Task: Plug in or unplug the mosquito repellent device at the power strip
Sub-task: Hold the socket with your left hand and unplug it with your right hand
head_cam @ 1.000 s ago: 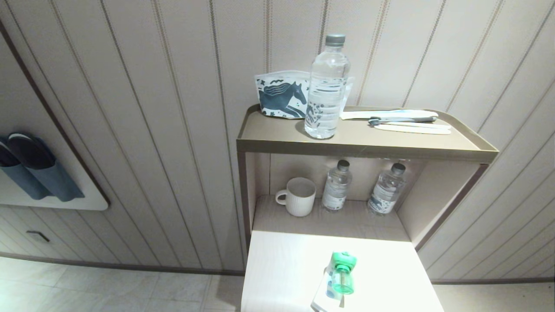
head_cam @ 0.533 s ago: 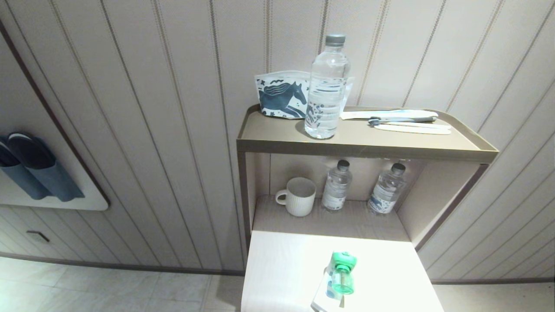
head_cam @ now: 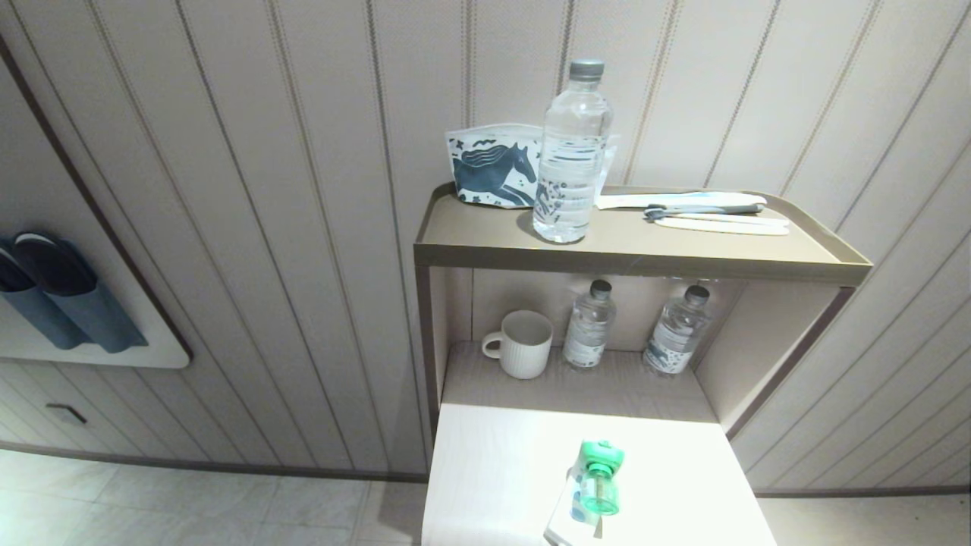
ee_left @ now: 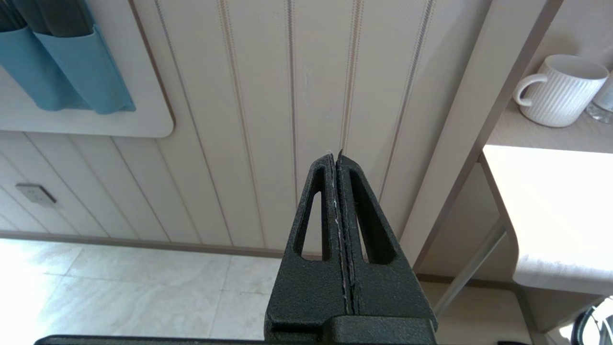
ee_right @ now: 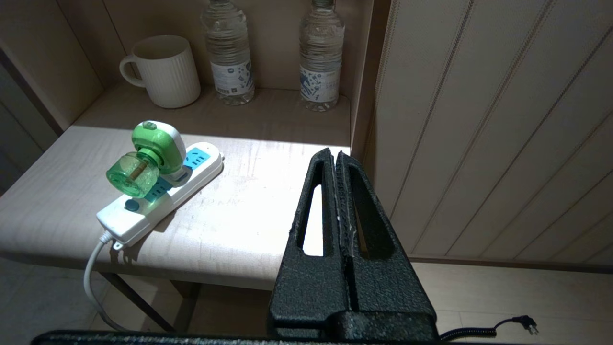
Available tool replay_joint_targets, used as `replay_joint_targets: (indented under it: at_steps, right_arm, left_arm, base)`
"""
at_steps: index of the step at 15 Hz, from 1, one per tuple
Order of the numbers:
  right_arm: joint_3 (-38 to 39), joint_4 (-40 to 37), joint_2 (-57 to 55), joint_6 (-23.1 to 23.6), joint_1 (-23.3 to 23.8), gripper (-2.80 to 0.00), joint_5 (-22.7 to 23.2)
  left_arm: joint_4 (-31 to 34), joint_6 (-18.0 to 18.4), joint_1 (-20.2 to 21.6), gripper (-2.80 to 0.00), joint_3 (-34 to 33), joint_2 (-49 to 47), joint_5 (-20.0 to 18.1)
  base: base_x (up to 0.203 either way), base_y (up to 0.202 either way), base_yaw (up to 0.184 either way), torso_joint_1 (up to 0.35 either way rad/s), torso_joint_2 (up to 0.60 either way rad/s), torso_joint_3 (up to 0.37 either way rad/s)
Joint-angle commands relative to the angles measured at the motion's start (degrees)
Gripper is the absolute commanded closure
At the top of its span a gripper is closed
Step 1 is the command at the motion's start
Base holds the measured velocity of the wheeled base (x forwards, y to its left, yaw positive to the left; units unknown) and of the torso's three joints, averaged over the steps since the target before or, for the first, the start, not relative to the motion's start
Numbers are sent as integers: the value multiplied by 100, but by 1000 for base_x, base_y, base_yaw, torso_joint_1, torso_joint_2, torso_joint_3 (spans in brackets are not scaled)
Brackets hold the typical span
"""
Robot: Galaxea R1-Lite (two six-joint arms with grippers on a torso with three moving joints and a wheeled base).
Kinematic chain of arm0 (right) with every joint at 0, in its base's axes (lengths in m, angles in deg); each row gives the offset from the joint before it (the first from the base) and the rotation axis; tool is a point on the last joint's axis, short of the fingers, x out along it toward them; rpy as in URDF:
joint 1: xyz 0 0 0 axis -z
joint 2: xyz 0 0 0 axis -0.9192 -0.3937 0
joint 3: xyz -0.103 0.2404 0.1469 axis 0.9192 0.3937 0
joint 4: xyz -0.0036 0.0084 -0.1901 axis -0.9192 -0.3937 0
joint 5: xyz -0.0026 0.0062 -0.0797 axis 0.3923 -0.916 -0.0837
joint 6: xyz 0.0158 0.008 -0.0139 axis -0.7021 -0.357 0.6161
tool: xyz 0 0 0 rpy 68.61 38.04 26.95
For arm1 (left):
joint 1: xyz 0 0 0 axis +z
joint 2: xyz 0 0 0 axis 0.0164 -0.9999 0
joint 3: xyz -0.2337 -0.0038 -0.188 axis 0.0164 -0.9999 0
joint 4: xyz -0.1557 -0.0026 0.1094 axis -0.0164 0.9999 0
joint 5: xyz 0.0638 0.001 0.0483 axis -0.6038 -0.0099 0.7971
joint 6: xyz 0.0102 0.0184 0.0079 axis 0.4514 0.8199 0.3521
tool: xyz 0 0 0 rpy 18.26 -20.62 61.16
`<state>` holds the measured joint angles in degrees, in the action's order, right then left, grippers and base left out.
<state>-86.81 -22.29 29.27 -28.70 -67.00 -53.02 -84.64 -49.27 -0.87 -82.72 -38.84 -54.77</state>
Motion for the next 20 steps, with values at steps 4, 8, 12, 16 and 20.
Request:
replay_joint_targets:
  at_steps: [4,8,12,16,20]
  right_arm:
    - [0,9,-13,33,-8,0,7]
    - [0,0,-4,6,-8,0,-1]
    - [0,8,-4,18,-8,0,-1]
    - [0,18,-4,34,-8,0,-1]
    - [-42,-58,-8,176,1,0,-1]
  left_arm:
    - [-2,2,1,0,0,2,0]
    - [-2,2,1,0,0,2,0]
    - [-2,2,1,0,0,2,0]
    - [-2,2,1,0,0,2,0]
    - [-2,2,1,0,0,2,0]
  base:
    - [0,0,0,0,0,0]
    - [0,0,0,0,0,0]
    - [0,0,0,0,0,0]
    - [0,0,0,0,0,0]
    - [0,0,0,0,0,0]
